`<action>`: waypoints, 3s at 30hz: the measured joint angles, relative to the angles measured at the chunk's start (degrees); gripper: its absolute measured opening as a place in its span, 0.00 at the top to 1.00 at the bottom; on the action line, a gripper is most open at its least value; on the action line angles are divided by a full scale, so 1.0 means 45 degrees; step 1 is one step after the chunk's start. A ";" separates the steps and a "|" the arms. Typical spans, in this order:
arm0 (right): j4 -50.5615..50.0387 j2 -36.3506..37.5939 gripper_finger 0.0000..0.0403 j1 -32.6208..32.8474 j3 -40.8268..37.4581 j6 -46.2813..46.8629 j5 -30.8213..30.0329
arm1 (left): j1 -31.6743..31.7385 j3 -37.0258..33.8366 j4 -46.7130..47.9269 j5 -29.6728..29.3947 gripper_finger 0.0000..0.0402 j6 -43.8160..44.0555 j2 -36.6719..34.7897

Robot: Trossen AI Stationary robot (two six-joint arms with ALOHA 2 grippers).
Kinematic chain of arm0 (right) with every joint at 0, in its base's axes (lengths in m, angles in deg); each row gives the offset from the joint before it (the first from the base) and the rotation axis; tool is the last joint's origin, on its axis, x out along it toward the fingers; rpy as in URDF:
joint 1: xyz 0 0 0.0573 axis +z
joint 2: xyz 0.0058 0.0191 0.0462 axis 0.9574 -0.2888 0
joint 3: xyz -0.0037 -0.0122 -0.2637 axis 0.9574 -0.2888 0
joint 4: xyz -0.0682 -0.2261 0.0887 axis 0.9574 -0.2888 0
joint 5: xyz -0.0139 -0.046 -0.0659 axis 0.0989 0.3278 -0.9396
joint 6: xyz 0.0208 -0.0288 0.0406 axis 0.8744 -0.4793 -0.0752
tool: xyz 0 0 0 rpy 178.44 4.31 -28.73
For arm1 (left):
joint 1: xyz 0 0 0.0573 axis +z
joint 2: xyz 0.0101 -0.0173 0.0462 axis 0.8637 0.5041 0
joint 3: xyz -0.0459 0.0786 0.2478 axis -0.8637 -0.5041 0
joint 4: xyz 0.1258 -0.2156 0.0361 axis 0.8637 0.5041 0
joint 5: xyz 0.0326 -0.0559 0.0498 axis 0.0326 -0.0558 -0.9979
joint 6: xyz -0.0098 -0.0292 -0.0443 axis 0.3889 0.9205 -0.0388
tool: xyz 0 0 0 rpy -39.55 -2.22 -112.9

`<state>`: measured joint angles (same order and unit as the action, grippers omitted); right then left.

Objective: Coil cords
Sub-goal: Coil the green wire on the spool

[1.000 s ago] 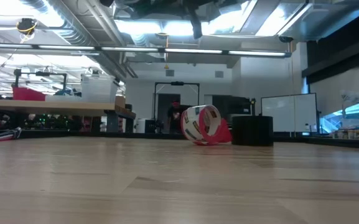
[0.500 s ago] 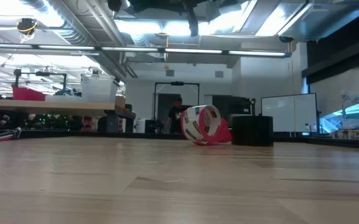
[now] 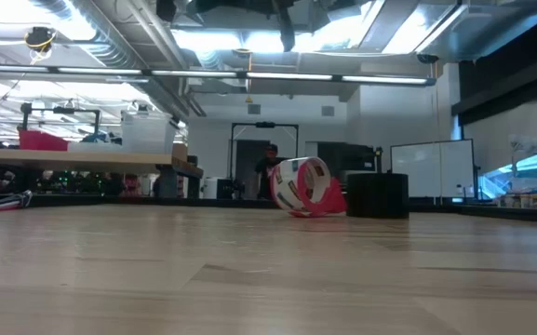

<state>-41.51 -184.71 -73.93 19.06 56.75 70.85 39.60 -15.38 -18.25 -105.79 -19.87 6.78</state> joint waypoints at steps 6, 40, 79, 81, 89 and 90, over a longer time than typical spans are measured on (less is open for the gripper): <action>0.0380 0.0029 0.99 0.0010 0.0039 0.0028 -0.0006 | -0.0207 -0.0014 0.0967 0.0051 1.00 0.0538 0.0047; -0.3217 0.1171 0.99 0.0000 0.0063 0.0022 0.0478 | -0.1363 -0.0010 0.4628 -0.2970 1.00 0.1591 -0.0494; -0.7651 0.1311 1.00 -0.0005 0.0010 0.0267 0.4163 | -0.1333 0.0024 0.4990 -0.2329 0.93 -0.4132 -0.0538; -0.7588 0.1311 1.00 0.0000 0.0015 0.0267 0.4214 | -0.1321 0.0024 0.5009 -0.2329 0.93 -0.4132 -0.0536; -0.7755 0.1311 1.00 -0.0005 0.0015 0.0267 0.4207 | -0.1173 0.0015 0.5018 -0.2513 0.93 -0.3955 -0.0531; -0.7780 0.1311 1.00 -0.0005 0.0015 0.0262 0.4140 | -0.1173 0.0015 0.5026 -0.2513 0.93 -0.3605 -0.0531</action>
<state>-76.52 -178.81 -73.95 19.12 57.93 89.47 34.32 -15.31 4.37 -117.10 -36.09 4.39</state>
